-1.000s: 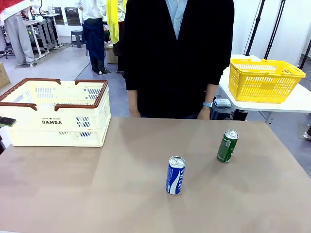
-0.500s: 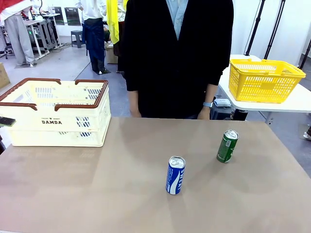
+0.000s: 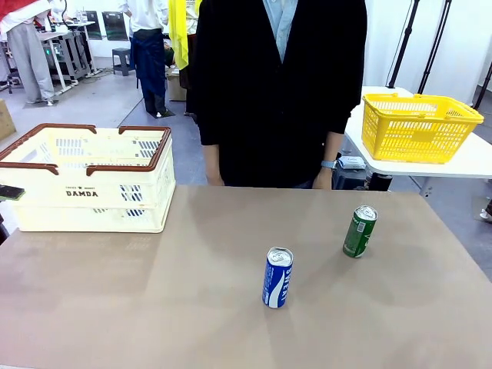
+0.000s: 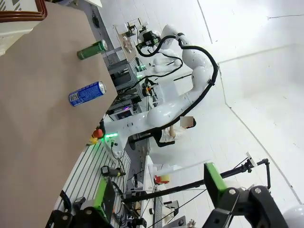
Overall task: Place the drinks into the Shopping basket.
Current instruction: Pick up one drink and place it into the Shopping basket.
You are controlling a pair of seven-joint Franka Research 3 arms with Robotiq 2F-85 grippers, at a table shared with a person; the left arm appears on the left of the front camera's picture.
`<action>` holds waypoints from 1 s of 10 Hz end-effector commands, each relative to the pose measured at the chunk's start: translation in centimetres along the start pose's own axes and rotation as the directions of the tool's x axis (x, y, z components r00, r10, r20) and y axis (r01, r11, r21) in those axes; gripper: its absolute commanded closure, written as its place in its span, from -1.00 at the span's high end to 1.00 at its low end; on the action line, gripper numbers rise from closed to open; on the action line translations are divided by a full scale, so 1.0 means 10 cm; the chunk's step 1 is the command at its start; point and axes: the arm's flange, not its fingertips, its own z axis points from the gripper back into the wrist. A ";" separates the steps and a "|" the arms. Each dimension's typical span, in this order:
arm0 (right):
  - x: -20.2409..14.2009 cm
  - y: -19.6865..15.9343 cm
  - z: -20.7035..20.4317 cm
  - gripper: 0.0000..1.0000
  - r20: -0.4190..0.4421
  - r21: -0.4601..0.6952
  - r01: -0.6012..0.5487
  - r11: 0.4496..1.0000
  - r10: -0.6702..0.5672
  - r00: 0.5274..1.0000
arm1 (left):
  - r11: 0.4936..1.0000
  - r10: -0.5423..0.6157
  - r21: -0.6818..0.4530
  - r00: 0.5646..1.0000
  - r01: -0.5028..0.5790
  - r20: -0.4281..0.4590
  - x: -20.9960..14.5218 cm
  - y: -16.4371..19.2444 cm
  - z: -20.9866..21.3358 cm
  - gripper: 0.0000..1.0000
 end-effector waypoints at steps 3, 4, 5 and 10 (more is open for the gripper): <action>-0.02 0.07 0.06 1.00 -0.001 -0.002 0.018 1.000 -0.018 1.000 | 1.000 -0.014 0.007 1.000 0.014 0.004 -0.05 0.00 -0.03 1.00; -0.02 0.07 0.06 1.00 -0.001 -0.002 0.018 1.000 -0.018 1.000 | 1.000 -0.014 0.007 1.000 0.014 0.004 -0.05 0.00 -0.03 1.00; 0.00 0.00 0.00 1.00 0.000 0.000 0.000 1.000 0.000 1.000 | 1.000 -0.014 0.007 1.000 0.014 0.004 -0.05 0.00 -0.03 1.00; 0.00 0.00 0.00 1.00 0.000 0.000 0.000 1.000 0.000 1.000 | 1.000 -0.014 0.007 1.000 0.014 0.004 -0.05 0.00 -0.03 1.00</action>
